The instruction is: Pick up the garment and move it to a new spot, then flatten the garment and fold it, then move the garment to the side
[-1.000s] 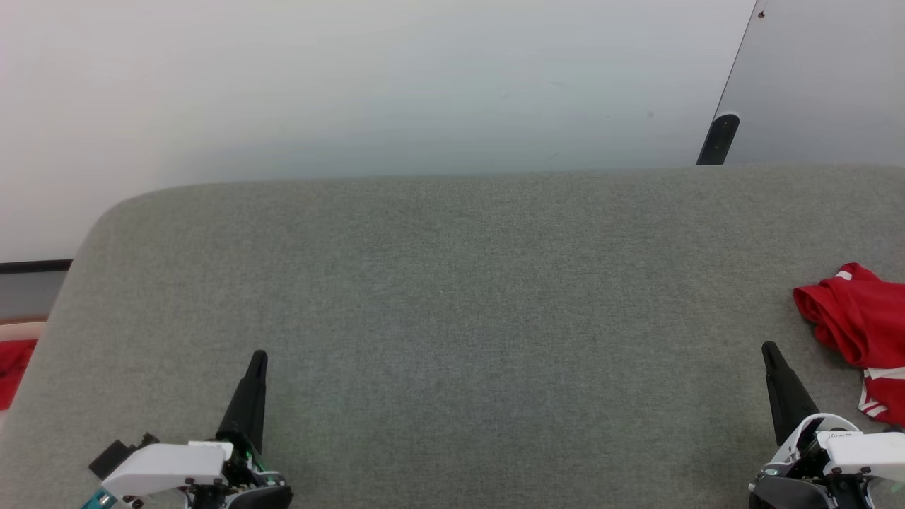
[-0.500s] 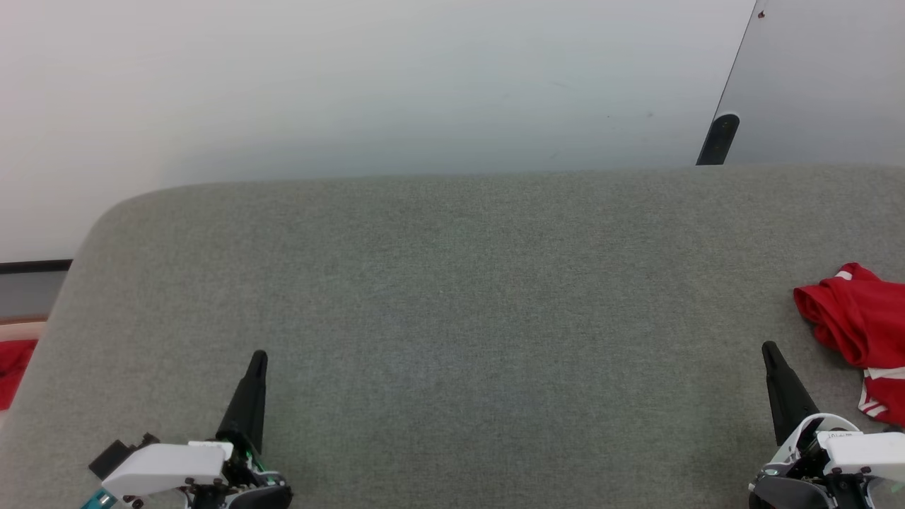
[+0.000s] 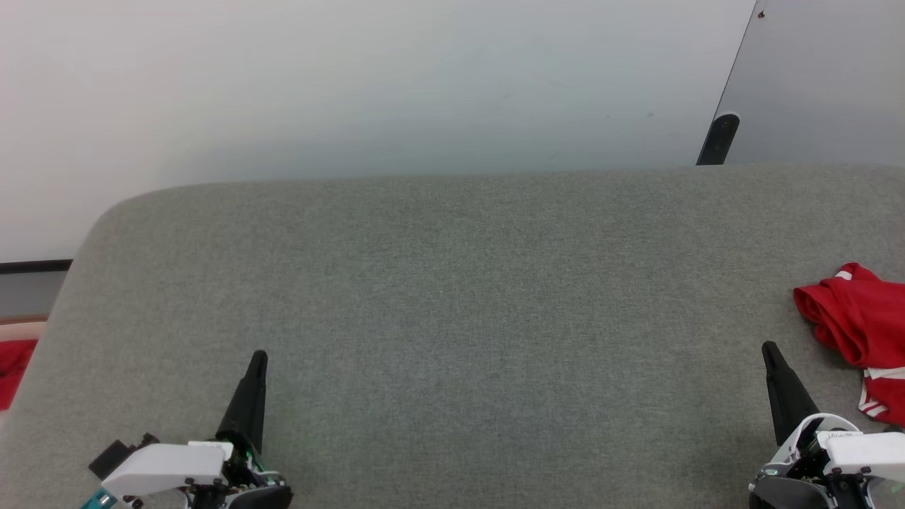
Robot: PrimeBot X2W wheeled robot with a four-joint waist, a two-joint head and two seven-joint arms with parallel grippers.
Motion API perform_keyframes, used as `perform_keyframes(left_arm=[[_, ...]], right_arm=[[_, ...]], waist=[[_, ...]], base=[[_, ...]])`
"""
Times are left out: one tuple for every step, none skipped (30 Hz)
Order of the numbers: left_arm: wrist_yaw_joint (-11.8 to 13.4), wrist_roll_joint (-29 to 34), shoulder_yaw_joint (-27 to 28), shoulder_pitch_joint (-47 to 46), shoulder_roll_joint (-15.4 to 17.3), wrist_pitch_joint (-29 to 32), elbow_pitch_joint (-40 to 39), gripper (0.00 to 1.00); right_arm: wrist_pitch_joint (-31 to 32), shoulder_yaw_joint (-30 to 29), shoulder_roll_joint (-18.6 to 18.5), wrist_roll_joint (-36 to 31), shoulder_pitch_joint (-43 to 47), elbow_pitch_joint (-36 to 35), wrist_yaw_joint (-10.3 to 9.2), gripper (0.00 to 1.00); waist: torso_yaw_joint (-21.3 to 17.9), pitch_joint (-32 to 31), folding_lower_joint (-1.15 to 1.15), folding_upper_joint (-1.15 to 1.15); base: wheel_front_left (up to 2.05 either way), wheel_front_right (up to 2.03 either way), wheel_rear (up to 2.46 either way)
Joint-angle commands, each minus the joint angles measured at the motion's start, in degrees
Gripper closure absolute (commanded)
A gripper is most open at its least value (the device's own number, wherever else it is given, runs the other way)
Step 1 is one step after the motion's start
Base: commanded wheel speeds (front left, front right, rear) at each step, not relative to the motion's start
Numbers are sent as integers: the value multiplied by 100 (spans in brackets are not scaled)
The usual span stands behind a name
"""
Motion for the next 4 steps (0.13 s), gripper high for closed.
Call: perform_keyframes(left_arm=[[-22,-20,12,-50,-4,8,4,100],[-22,-20,12,-50,-4,8,4,100],[-22,-20,12,-50,-4,8,4,100],[-22,-20,12,-50,-4,8,4,100]], right_arm=[[-4,17,17,22,-17,3,-6,100],[-4,17,17,22,-17,3,-7,100],[-4,17,17,22,-17,3,-7,100],[-4,17,17,22,-17,3,-7,100]], waist=[[0,0,0,0],[0,0,0,0],[0,0,0,0],[0,0,0,0]], base=[[0,0,0],[0,0,0],[0,0,0],[0,0,0]])
